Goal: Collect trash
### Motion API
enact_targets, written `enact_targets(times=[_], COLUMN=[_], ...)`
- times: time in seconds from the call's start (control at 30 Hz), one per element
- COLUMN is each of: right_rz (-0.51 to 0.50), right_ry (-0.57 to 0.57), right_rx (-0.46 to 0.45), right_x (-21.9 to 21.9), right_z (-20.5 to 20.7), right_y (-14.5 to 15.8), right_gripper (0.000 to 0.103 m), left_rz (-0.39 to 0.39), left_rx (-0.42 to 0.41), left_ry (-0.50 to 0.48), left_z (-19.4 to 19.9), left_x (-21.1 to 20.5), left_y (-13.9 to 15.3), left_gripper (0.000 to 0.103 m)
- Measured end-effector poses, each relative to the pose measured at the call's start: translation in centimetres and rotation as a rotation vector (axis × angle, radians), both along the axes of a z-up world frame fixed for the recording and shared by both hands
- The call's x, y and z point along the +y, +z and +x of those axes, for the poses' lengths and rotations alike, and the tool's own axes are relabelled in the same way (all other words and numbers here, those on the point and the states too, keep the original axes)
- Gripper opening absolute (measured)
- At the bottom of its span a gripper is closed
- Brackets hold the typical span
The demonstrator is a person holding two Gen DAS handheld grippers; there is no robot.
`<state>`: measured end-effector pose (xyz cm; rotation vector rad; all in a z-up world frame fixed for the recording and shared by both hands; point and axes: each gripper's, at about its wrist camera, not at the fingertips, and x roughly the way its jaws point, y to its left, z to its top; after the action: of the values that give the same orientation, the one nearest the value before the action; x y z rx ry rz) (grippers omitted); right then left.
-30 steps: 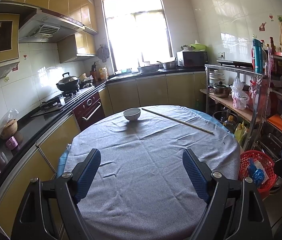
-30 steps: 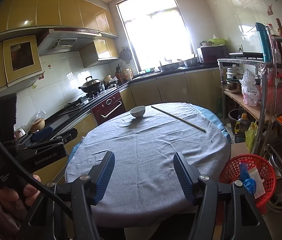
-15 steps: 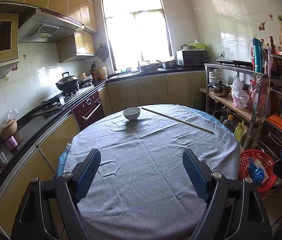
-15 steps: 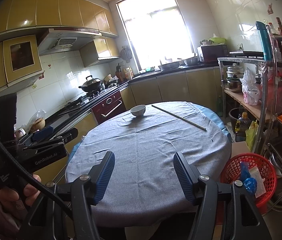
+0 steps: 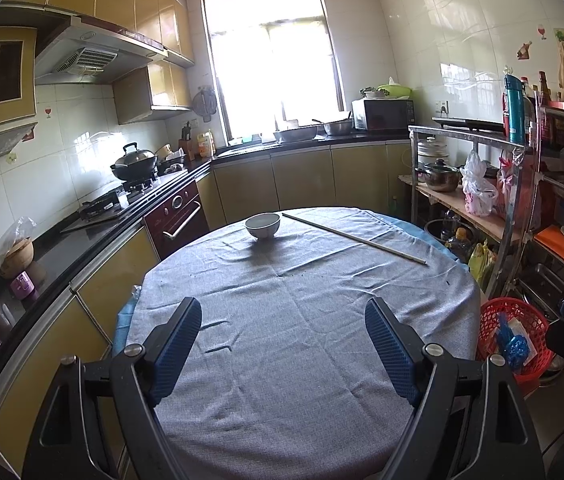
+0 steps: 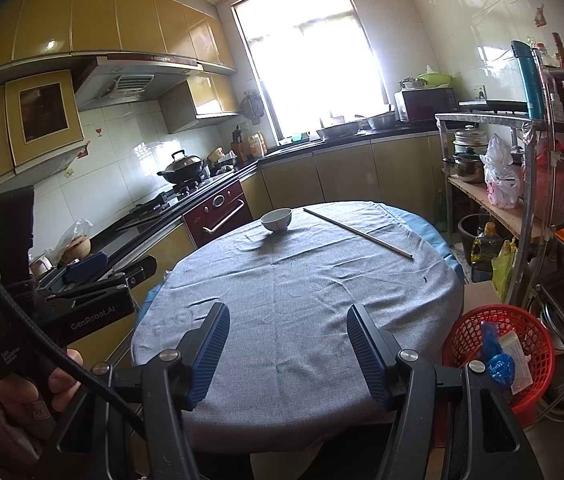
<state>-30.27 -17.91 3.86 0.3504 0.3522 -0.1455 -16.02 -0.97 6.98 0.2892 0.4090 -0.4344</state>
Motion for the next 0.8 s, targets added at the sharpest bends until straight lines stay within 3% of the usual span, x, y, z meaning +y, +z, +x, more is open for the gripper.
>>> enact_targets(times=[0.8], right_rz=[0.005], right_ry=[0.002], right_rx=[0.005], right_x=[-0.05], right_z=[0.16], right_y=[-0.38], right_gripper=[0.065], left_rz=[0.025], left_rx=[0.021], left_ry=[-0.01], left_z=[0.28], left_x=[-0.76], left_y=[-0.15], left_gripper=[0.084])
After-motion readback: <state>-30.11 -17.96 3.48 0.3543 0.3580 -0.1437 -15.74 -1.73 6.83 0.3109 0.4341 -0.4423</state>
